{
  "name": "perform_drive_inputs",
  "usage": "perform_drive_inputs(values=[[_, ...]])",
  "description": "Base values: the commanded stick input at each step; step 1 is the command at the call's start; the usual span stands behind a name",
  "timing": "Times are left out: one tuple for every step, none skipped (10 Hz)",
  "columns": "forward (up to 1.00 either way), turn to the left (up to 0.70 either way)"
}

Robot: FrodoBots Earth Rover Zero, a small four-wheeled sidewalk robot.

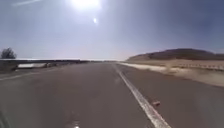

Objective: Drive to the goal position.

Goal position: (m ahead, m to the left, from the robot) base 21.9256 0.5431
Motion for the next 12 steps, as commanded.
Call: perform_drive_inputs(values=[[1.00,0.00],[1.00,0.00],[1.00,0.00],[1.00,0.00],[1.00,0.00],[1.00,0.00],[1.00,0.00],[1.00,0.00],[1.00,0.00],[1.00,0.00],[1.00,0.00],[1.00,0.00]])
